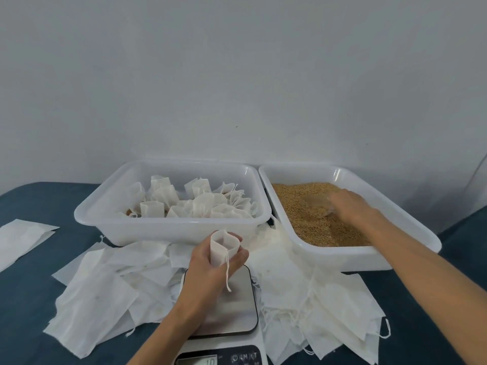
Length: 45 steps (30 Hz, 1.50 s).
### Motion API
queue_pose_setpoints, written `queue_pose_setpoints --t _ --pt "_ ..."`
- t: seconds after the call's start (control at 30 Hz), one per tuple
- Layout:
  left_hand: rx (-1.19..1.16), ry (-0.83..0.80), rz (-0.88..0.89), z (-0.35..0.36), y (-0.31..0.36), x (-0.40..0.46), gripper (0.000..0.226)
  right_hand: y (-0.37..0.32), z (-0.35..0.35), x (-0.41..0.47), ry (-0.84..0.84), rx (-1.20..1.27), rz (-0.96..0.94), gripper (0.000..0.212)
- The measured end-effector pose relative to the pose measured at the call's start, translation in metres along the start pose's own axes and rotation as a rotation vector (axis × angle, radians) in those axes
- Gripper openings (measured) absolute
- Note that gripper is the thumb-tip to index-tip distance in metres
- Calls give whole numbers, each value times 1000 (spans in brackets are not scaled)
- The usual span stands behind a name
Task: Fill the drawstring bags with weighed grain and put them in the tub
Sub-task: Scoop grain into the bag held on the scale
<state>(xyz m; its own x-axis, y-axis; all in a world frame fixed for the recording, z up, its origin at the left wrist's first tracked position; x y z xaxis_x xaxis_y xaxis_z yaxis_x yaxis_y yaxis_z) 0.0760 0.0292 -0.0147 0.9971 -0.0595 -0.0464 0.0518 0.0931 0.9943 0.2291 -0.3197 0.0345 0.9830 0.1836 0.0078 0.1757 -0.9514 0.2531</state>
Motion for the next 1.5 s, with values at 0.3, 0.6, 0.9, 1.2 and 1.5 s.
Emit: queue_pose_setpoints --t 0.3,0.6,0.9,1.2,1.5 --pt "-47 -1 15 1 5 -3 12 -15 8 6 -2 -36 -39 15" --pt "-31 19 24 0 10 -6 11 15 12 1 133 214 188 8" --pt "-19 36 33 1 11 -7 10 17 12 3 173 362 198 14" --pt "-4 2 23 2 9 -6 17 13 -4 -6 305 489 126 5" --pt "103 -51 9 4 4 -4 40 -69 -86 -87 495 629 -390 25"
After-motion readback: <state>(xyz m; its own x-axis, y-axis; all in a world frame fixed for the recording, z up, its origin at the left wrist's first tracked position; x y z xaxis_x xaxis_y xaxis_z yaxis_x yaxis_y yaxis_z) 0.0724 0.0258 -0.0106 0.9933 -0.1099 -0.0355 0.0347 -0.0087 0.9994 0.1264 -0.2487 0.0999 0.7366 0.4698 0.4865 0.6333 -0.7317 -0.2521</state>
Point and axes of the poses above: each hand's wrist, its own x-axis towards the middle knuckle, its own z-axis out of the palm, y = z × x, the point moved 6 cm from there along x, towards the middle knuckle, and after that the axes turned 13 degrees about -z, right-handed, at the moved point
